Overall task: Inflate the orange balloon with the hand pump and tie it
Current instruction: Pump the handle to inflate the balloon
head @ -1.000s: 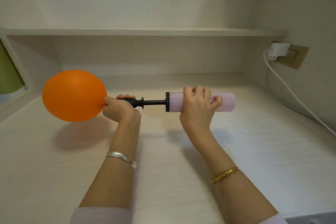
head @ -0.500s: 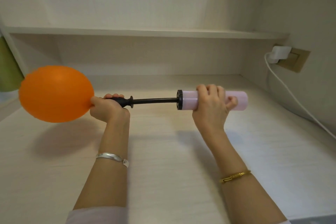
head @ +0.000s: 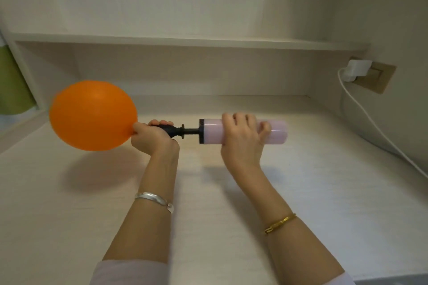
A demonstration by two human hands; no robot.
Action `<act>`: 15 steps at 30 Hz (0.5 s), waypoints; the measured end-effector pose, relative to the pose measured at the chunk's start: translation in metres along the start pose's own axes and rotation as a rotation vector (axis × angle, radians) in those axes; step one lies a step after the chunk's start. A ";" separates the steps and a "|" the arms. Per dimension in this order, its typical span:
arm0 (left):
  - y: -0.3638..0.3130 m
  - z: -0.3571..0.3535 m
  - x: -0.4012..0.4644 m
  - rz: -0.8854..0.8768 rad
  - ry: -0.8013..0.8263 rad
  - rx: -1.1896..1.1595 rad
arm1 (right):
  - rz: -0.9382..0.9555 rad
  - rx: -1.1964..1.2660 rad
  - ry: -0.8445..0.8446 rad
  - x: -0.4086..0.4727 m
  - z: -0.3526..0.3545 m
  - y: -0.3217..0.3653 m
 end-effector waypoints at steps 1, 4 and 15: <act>-0.005 0.001 0.004 0.004 -0.011 -0.006 | -0.016 0.006 0.011 0.002 0.001 -0.009; -0.016 0.004 0.015 0.007 -0.031 -0.025 | -0.079 0.009 0.033 0.002 0.002 -0.037; 0.006 -0.003 -0.004 -0.030 -0.005 0.028 | -0.094 0.057 0.085 -0.002 -0.009 -0.014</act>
Point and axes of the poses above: each hand's wrist, its own x-axis towards the middle knuckle, its own z-axis out of the back of the hand, y = z × x, the point moved 2 cm from there along x, towards the middle knuckle, and after that the axes turned 10 degrees about z, right-handed, at the moved point
